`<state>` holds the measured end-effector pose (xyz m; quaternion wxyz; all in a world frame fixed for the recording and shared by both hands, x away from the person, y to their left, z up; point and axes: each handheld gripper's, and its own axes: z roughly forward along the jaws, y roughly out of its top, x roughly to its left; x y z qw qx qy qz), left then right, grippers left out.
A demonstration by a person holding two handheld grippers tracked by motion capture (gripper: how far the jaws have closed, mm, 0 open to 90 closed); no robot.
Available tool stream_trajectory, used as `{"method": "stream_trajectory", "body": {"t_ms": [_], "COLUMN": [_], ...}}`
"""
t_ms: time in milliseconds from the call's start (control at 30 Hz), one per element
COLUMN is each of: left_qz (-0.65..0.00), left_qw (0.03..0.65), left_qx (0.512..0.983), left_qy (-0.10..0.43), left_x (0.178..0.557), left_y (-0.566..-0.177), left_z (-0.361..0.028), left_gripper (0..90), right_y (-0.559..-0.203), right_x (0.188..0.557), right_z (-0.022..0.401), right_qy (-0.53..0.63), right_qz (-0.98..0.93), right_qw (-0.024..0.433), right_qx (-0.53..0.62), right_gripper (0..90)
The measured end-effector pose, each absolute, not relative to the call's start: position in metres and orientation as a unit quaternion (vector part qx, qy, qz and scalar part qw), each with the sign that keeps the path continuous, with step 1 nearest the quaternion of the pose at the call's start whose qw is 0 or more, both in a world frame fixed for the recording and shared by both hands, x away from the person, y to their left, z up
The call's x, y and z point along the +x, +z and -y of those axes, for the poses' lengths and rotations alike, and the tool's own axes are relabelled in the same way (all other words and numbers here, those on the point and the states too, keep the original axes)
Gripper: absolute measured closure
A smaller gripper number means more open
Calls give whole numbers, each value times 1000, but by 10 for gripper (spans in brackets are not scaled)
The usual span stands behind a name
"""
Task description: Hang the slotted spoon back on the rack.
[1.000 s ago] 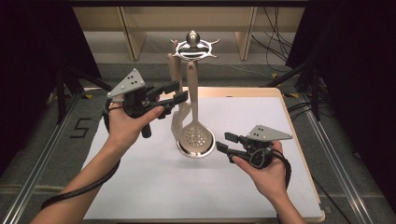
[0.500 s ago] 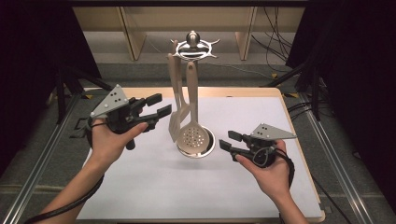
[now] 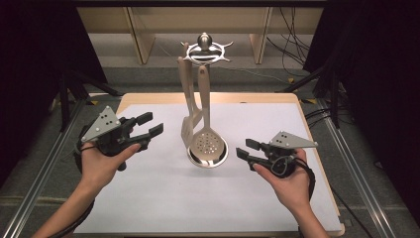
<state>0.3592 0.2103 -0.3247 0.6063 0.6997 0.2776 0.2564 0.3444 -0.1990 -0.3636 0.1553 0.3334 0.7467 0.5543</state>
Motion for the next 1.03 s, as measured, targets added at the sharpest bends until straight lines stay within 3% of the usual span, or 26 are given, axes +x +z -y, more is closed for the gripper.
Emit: {"method": "stream_trajectory", "body": {"t_ms": [533, 1033], "left_qz": [-313, -326], "left_qw": [592, 591], "left_qx": [703, 700], "left_qy": [240, 235], "left_x": [353, 354], "left_y": [-373, -386], "left_z": [-229, -232], "left_gripper": [462, 457], "right_y": [-369, -372], "right_x": [346, 346], "right_z": [200, 199], "right_qy": [548, 550], "right_qz": [-752, -751], "right_qw": [159, 152], "right_qx": [330, 331], "right_gripper": [520, 517]}}
